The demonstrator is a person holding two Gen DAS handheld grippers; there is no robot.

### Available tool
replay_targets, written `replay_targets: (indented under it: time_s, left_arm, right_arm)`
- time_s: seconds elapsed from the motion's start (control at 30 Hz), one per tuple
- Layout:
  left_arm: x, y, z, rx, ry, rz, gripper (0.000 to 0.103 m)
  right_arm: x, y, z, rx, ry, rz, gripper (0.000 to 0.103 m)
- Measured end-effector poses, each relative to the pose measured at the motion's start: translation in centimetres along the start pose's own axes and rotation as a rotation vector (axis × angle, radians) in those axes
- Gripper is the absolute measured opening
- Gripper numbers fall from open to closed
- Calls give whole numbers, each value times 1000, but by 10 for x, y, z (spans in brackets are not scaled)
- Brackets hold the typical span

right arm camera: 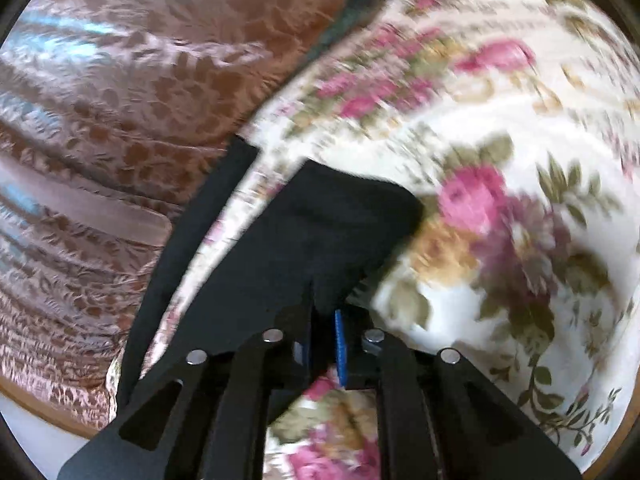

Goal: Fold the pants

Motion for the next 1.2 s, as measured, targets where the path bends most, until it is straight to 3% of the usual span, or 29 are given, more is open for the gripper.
replay_targets:
  time_s: [0.07, 0.13, 0.2, 0.3, 0.33, 0.43, 0.5, 0.57, 0.6, 0.67, 0.77, 0.9, 1.0, 1.2]
  left_arm:
    - [2, 4, 4, 13, 20, -32, 16]
    - [1, 11, 10, 35, 52, -46, 22]
    - [-6, 21, 22, 81, 82, -33, 31]
    - [-22, 32, 39, 132, 151, 11, 35]
    - [-26, 36, 44, 149, 163, 18, 35]
    - [-23, 40, 52, 164, 214, -11, 45]
    - [-15, 41, 57, 193, 233, -46, 65]
    - [-5, 44, 67, 268, 253, -70, 77]
    - [-3, 45, 71, 294, 262, -67, 80]
    - [-1, 49, 76, 317, 265, -43, 80]
    - [5, 53, 69, 262, 227, -32, 80]
    - [21, 52, 49, 158, 122, -24, 86]
    - [40, 51, 28, 61, 94, -92, 86]
    - [75, 62, -14, -62, 98, -249, 86]
  right_arm:
    - [3, 1, 2, 17, 10, -11, 17]
    - [3, 6, 7, 53, -37, 10, 24]
    - [5, 12, 14, 87, -77, 6, 39]
    - [8, 22, 40, 211, -187, -51, 54]
    - [4, 25, 53, 270, -201, -56, 54]
    - [-29, 28, 68, 324, -151, 38, 61]
    - [-56, 24, 66, 298, -110, 127, 67]
    - [-92, 12, 55, 234, -39, 222, 76]
    - [-107, 4, 46, 199, -8, 261, 81]
    - [-142, -18, 24, 120, 40, 349, 81]
    - [-182, -49, -4, 47, 81, 458, 88]
    - [-225, -84, -41, -22, 108, 564, 95]
    - [-253, -106, -68, -34, 70, 683, 96]
    - [-264, -127, -95, -32, -10, 800, 100]
Point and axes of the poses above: each gripper's, at about its wrist camera, not at the fingertips, and z roughly against the way its jaws point, x to its right, y to its top, the point moved 3 cm from there along -z, roughly the way its jaws point, and after that the axes turned 7 degrees about -y, right-handed, at the moved point
